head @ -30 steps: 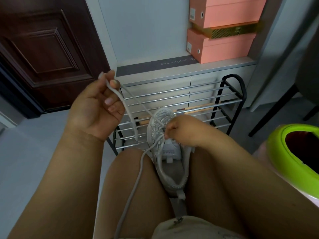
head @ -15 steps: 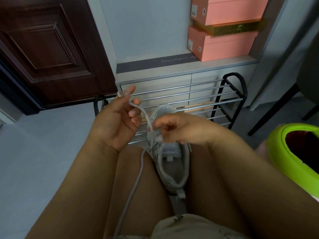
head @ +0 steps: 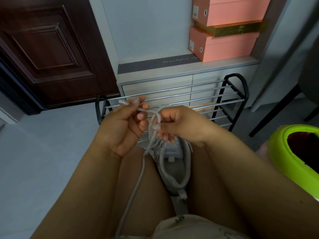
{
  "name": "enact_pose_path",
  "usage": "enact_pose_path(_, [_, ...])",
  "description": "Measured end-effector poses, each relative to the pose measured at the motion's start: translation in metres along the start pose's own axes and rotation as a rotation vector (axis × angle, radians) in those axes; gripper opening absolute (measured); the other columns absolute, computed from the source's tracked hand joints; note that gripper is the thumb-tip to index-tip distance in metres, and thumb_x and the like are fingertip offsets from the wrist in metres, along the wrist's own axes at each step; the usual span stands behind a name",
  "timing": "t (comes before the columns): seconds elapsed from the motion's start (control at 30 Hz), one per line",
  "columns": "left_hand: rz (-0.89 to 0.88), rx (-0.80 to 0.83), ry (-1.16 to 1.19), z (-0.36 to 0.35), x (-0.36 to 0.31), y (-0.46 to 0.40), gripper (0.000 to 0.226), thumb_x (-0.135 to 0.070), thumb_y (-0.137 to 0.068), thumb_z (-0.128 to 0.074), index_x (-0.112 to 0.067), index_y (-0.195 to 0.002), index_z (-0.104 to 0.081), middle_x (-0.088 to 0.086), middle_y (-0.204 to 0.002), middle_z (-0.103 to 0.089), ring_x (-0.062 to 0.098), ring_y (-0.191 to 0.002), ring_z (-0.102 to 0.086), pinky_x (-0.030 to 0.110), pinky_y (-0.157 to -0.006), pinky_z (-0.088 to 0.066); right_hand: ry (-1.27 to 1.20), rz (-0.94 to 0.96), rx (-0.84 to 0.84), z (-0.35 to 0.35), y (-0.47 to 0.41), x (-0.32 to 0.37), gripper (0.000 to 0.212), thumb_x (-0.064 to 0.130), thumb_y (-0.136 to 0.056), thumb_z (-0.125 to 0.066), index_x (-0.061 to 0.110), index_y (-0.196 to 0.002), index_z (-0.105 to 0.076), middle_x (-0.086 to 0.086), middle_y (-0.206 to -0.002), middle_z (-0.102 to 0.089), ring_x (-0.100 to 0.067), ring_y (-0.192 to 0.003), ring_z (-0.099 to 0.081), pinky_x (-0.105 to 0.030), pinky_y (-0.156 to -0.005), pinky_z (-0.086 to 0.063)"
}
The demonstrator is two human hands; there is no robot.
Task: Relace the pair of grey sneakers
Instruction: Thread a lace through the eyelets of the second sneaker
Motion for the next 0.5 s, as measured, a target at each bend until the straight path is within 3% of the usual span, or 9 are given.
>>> enact_pose_path(0.13, [0.078, 0.088, -0.307, -0.001, 0.011, 0.007, 0.024, -0.020, -0.078, -0.067, -0.006, -0.097, -0.068, 0.002, -0.077, -0.058, 0.005, -0.055, -0.042, 0.016, -0.046, -0.032, 0.027, 0.053, -0.142, 0.021, -0.007, 0.009, 0.010, 0.014, -0.085, -0.067, 0.012, -0.075, -0.066, 0.007, -0.055, -0.064, -0.002, -0.044, -0.052, -0.015, -0.041, -0.040])
enact_pose_path(0.27, [0.136, 0.060, -0.696, 0.009, 0.021, 0.014, 0.018, -0.024, -0.074, -0.067, -0.007, -0.081, -0.067, 0.002, -0.055, -0.047, 0.011, -0.047, -0.037, 0.018, -0.041, -0.034, 0.040, 0.038, -0.164, 0.025, -0.016, 0.009, 0.015, 0.021, -0.089, -0.062, 0.012, -0.080, -0.069, 0.009, -0.057, -0.065, -0.001, -0.044, -0.050, -0.014, -0.044, -0.038])
enact_pose_path(0.33, [0.094, -0.006, -0.623, 0.016, 0.013, 0.013, 0.018, -0.021, -0.075, -0.063, -0.005, -0.080, -0.066, 0.000, -0.051, -0.051, 0.009, -0.044, -0.043, 0.018, -0.042, -0.039, 0.097, -0.030, -0.160, 0.027, -0.018, 0.002, 0.017, 0.023, -0.093, -0.056, 0.012, -0.088, -0.069, 0.005, -0.070, -0.069, -0.003, -0.049, -0.052, -0.016, -0.048, -0.040])
enact_pose_path(0.37, [0.058, -0.057, -0.536, 0.021, 0.006, 0.012, 0.016, -0.019, -0.076, -0.062, -0.004, -0.080, -0.066, -0.001, -0.053, -0.055, 0.007, -0.045, -0.046, 0.017, -0.042, -0.041, 0.268, -0.053, -0.127, 0.026, -0.019, 0.001, 0.017, 0.026, -0.092, -0.056, 0.014, -0.093, -0.069, 0.004, -0.080, -0.070, -0.004, -0.056, -0.055, -0.019, -0.053, -0.042])
enact_pose_path(0.43, [-0.019, -0.153, -0.402, 0.034, -0.009, 0.011, 0.012, -0.013, -0.083, -0.059, -0.005, -0.079, -0.067, -0.001, -0.057, -0.060, 0.004, -0.047, -0.049, 0.016, -0.044, -0.044, 0.659, -0.055, 0.048, 0.007, -0.018, -0.005, 0.021, 0.031, -0.087, -0.061, 0.021, -0.105, -0.067, 0.007, -0.096, -0.068, -0.006, -0.078, -0.059, -0.021, -0.067, -0.046])
enact_pose_path(0.5, [-0.068, -0.200, -0.305, 0.043, -0.017, 0.009, 0.023, -0.011, -0.089, -0.056, -0.009, -0.074, -0.073, -0.002, -0.058, -0.059, 0.003, -0.049, -0.050, 0.016, -0.045, -0.044, 0.858, -0.063, 0.241, -0.018, -0.012, -0.015, 0.033, 0.033, -0.080, -0.068, 0.026, -0.112, -0.062, 0.010, -0.103, -0.064, -0.007, -0.092, -0.058, -0.022, -0.077, -0.049])
Point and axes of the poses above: each hand's wrist, its own y-axis away from the middle knuckle, its own z-axis out of the back of the hand, x = y × z, the point moved 9 cm from there along -y, towards the middle knuckle
